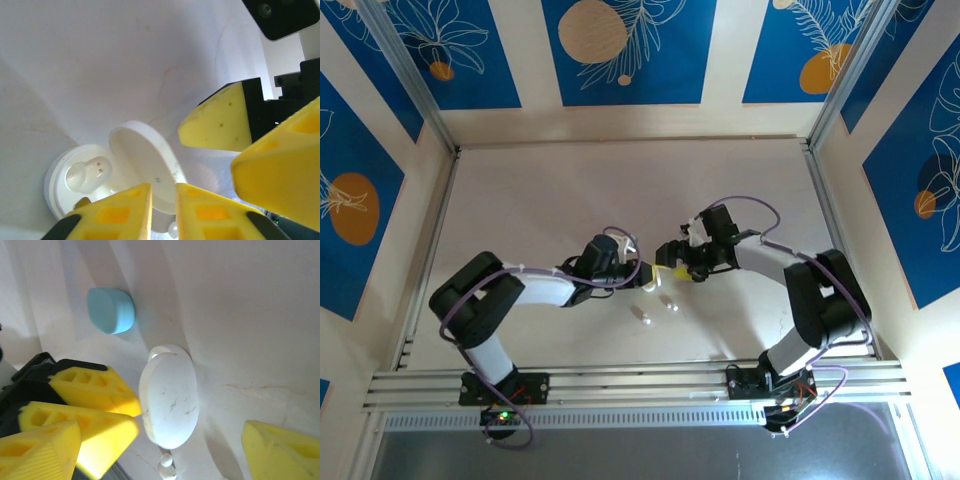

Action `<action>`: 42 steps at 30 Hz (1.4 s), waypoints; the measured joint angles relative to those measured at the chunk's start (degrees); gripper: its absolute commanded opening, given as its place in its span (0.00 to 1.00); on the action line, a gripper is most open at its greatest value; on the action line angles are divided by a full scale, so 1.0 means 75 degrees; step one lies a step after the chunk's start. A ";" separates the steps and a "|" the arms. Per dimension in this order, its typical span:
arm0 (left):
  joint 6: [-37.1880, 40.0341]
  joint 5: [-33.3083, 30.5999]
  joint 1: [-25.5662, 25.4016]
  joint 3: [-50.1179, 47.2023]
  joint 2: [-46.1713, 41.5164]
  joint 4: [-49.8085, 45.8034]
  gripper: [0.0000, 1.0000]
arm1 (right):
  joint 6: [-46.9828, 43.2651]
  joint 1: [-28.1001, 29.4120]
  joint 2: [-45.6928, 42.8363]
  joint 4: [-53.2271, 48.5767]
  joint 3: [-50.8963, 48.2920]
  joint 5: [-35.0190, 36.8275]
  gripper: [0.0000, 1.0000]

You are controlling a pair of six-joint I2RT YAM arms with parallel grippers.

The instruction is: Insert the wireless bluetooth earbuds into the charging case

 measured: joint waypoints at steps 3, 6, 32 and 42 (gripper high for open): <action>0.0195 -0.0271 0.0003 -0.0076 -0.0627 -0.0356 0.34 | -0.0152 0.0047 -0.0469 -0.0373 0.0000 0.0341 0.83; 0.0446 -0.0562 0.0020 -0.0157 -0.1311 -0.0868 0.49 | -0.0294 0.0192 -0.0787 -0.0699 0.0000 0.0708 0.83; 0.1300 -0.1935 0.0067 -0.0860 -0.4100 -0.3628 1.00 | -0.0863 0.2396 0.0781 -0.2812 0.1399 0.4529 0.80; 0.1300 -0.1935 0.0096 -0.0860 -0.4100 -0.3628 1.00 | -0.0921 0.2428 0.1177 -0.3226 0.1781 0.5330 0.80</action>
